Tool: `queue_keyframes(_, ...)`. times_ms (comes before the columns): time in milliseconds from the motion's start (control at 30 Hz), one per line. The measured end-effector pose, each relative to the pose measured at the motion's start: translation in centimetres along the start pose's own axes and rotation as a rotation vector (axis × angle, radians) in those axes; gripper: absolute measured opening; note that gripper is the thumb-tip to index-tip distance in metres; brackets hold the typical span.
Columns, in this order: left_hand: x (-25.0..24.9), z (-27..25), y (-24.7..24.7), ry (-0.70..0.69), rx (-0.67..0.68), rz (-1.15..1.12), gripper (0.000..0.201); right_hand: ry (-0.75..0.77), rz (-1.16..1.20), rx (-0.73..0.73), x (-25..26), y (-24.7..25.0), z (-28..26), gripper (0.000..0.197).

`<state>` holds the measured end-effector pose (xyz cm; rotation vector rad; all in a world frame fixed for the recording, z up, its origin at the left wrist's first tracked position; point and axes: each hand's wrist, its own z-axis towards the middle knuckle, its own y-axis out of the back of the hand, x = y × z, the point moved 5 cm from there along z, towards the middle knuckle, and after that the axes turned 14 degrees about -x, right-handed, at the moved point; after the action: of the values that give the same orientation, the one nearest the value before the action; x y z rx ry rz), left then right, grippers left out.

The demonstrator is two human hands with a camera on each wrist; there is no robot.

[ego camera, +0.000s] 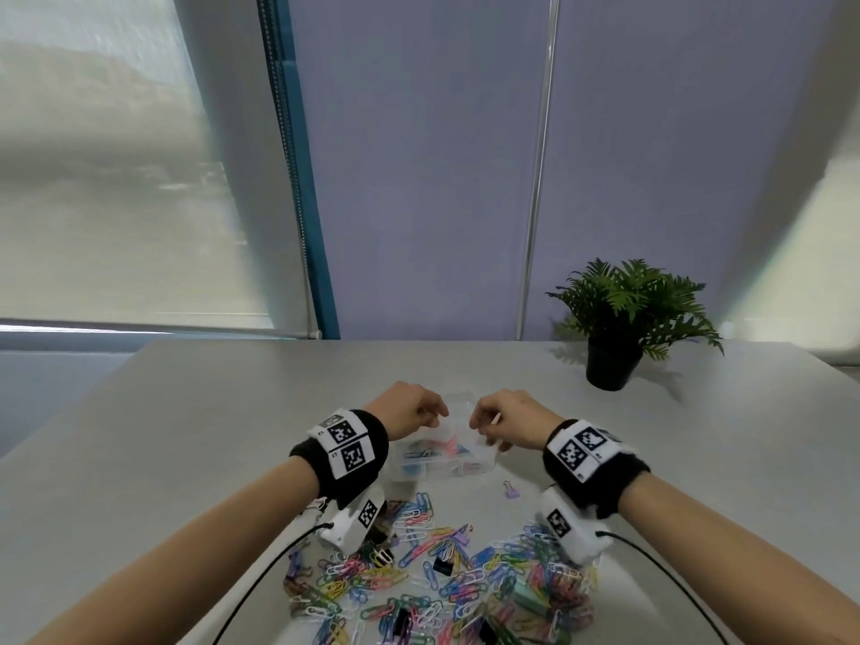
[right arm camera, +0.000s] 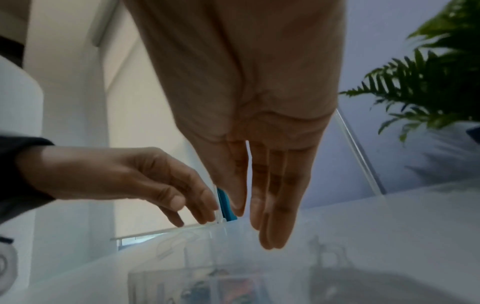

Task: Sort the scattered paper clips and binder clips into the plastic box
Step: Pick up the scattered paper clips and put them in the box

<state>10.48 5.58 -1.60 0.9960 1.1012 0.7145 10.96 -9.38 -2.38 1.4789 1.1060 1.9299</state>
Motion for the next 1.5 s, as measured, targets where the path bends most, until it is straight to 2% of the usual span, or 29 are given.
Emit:
queue_keyframes(133,-4.2,-1.6,-1.4,-0.191,0.056,-0.006,0.027,0.070,-0.226,0.109,-2.9,1.6,-2.5,0.025)
queue_keyframes(267,-8.8,-1.4,-4.6,-0.305,0.210,-0.019,0.028,0.005,-0.441,0.211,-7.0,2.2,-5.0,0.029)
queue_keyframes(367,-11.0,-0.4,-7.8,-0.292,0.340,0.040,0.034,-0.064,-0.517,0.244,-9.0,2.4,-6.8,0.036)
queue_keyframes(433,-12.0,0.3,-9.6,-0.256,0.394,0.085,0.048,-0.100,-0.533,0.261,-10.0,2.2,-7.6,0.047)
queue_keyframes(500,-13.0,0.8,-10.8,-0.254,0.396,0.125,0.059,-0.130,-0.517,0.268,-10.7,2.0,-8.3,0.061)
queue_keyframes(567,-13.7,1.1,-11.6,-0.252,0.373,0.119,0.061,-0.133,-0.492,0.246,-11.1,1.8,-8.8,0.066)
queue_keyframes(700,-14.0,1.5,-12.9,-0.228,0.314,0.104,0.051,-0.135,-0.449,0.180,-11.0,1.3,-9.4,0.052)
queue_keyframes(800,-13.9,1.5,-13.0,-0.202,0.360,0.060,0.027,-0.119,-0.363,0.154,-10.7,1.2,-9.5,0.026)
queue_keyframes(867,-13.6,1.5,-12.9,-0.200,0.407,0.056,0.013,-0.105,-0.317,0.131,-10.6,1.3,-9.7,0.031)
queue_keyframes(1000,-12.9,1.4,-12.8,-0.198,0.449,0.027,0.010,-0.118,-0.276,0.081,-10.3,1.6,-10.0,0.036)
queue_keyframes(1133,-12.7,1.3,-12.2,-0.212,0.414,-0.004,0.026,-0.178,-0.225,0.030,-10.1,1.3,-9.9,0.029)
queue_keyframes(1200,-12.5,1.4,-11.4,-0.206,0.390,-0.058,0.024,-0.189,-0.212,0.024,-9.8,1.3,-9.9,0.028)
queue_keyframes(1267,-12.0,1.5,-10.1,-0.199,0.324,-0.109,0.015,-0.210,-0.165,0.016,-9.8,1.2,-9.9,0.027)
queue_keyframes(1367,-10.3,1.2,-6.5,-0.143,0.221,-0.269,0.012,-0.281,0.015,0.000,-10.5,1.3,-10.2,0.024)
queue_keyframes(1500,-4.9,1.1,-1.2,-0.018,0.015,-0.307,0.012,-0.333,0.276,0.015,-10.4,1.8,-9.6,0.017)
